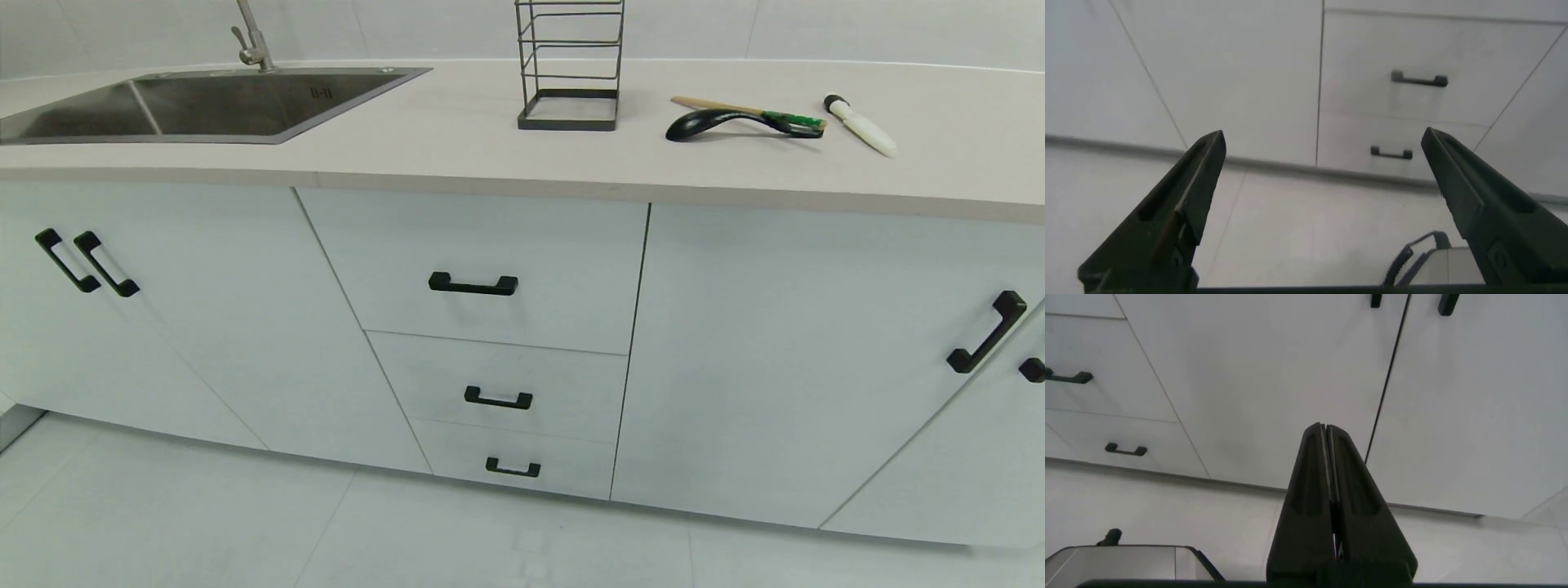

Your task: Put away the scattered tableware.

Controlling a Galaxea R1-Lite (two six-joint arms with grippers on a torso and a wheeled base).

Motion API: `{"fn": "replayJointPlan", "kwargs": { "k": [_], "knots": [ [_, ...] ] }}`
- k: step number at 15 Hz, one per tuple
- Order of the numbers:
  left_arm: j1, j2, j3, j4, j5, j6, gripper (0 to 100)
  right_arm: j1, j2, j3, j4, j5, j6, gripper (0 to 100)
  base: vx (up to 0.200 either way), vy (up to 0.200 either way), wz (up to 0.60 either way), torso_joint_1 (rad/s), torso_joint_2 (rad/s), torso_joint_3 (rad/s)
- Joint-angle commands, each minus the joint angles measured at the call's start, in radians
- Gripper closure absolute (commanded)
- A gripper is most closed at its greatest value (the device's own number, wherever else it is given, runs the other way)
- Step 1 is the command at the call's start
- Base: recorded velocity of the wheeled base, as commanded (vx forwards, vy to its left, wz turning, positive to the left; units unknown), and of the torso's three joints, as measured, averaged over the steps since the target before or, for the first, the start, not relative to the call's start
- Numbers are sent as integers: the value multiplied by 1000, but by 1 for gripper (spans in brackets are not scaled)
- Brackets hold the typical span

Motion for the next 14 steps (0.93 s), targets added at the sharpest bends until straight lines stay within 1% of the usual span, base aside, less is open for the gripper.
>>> {"fn": "replayJointPlan", "kwargs": {
  "k": [1, 2, 3, 4, 5, 6, 7, 8, 9, 10, 11, 13, 14],
  "knots": [
    [2, 15, -79, -98, -81, 82, 0, 0, 1, 0, -1, 0, 0, 100, 0, 0, 0, 0, 0, 0],
    [18, 75, -157, -60, -115, 165, 0, 0, 1, 0, -1, 0, 0, 100, 0, 0, 0, 0, 0, 0],
    [20, 98, -181, -48, -121, 198, 0, 0, 1, 0, -1, -1, 0, 100, 0, 0, 0, 0, 0, 0],
    [0, 198, -253, -32, -207, 361, 0, 0, 1, 0, -1, 0, 0, 100, 0, 0, 0, 0, 0, 0],
    [-23, 282, -286, -32, -280, 487, 0, 0, 1, 0, -1, -1, 0, 100, 0, 0, 0, 0, 0, 0],
    [-25, 374, -310, -32, -328, 634, 0, 0, 1, 0, -1, 0, 0, 100, 0, 0, 0, 0, 0, 0],
    [-25, 469, -341, -14, -351, 766, 0, 0, 1, 0, -1, 0, 0, 100, 0, 0, 0, 0, 0, 0],
    [-25, 540, -376, 27, -357, 827, 0, 0, 1, 0, -1, 0, 0, 100, 0, 0, 0, 0, 0, 0],
    [-29, 597, -408, 61, -357, 861, 0, 0, 1, 0, -1, 0, 0, 100, 0, 0, 0, 0, 0, 0],
    [-31, 653, -431, 67, -357, 906, 0, 0, 1, 0, -1, 0, 0, 100, 0, 0, 0, 0, 0, 0],
    [-31, 727, -457, 70, -357, 958, 0, 0, 1, 0, -1, 0, 0, 100, 0, 0, 0, 0, 0, 0],
    [-31, 859, -483, 79, -346, 1051, 0, 0, 1, 0, -1, -1, 0, 100, 0, 0, 0, 0, 0, 0],
    [-34, 931, -496, 95, -335, 1111, 0, 0, 1, 0, -1, -1, 0, 100, 0, 0, 0, 0, 0, 0]
  ]
}}
